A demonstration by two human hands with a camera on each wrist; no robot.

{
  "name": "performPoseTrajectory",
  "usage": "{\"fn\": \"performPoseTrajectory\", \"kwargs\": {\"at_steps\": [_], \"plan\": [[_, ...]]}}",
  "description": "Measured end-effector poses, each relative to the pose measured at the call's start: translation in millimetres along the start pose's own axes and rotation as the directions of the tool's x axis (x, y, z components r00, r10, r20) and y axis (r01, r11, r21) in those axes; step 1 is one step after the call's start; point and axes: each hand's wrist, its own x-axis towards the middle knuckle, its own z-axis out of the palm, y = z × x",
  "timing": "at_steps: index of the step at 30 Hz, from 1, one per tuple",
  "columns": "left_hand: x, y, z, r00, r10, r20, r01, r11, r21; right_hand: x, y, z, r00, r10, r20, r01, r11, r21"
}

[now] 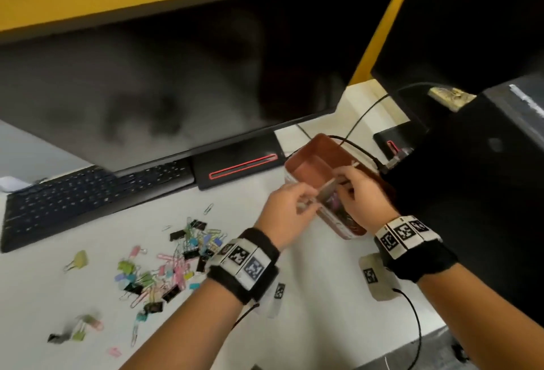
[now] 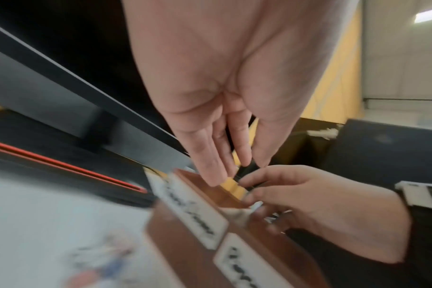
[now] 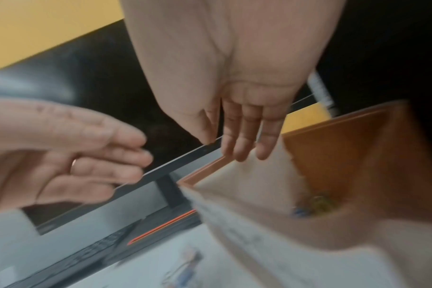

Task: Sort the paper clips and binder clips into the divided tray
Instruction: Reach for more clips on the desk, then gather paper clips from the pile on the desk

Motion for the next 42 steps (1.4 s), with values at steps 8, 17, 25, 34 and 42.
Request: {"fn": "performPoseTrajectory", "kwargs": {"at_steps": [8,17,25,34,42], "plan": [[-162,-140,-141,0.791,-0.48,-0.38,0.527,0.849,0.026,-2,-98,128,0.84,-0.352,0.412,0.384,0.923,0.006],[-279,-240,-197,0.537,-0.729,-0.425,0.821,0.568,0.064,48,-137,236,0.852,-0.157,0.5,0.301,0.928,-0.221],[-273,-269,-214,0.599,-0.675,-0.431,0.757,0.652,0.03,42,-124,245,0.932,-0.172,0.319,0.276,0.907,-0.317],[-256,-276,-210,0.848,-0.456,-0.269,0.518,0.822,0.237,27,-132,240,0.939,-0.015,0.345,0.13,0.94,-0.314],[-248,-282,-217,0.899,-0.387,-0.204,0.436,0.837,0.33,34,-156,238,0.944,-0.14,0.299,0.22,0.941,-0.256]]}}
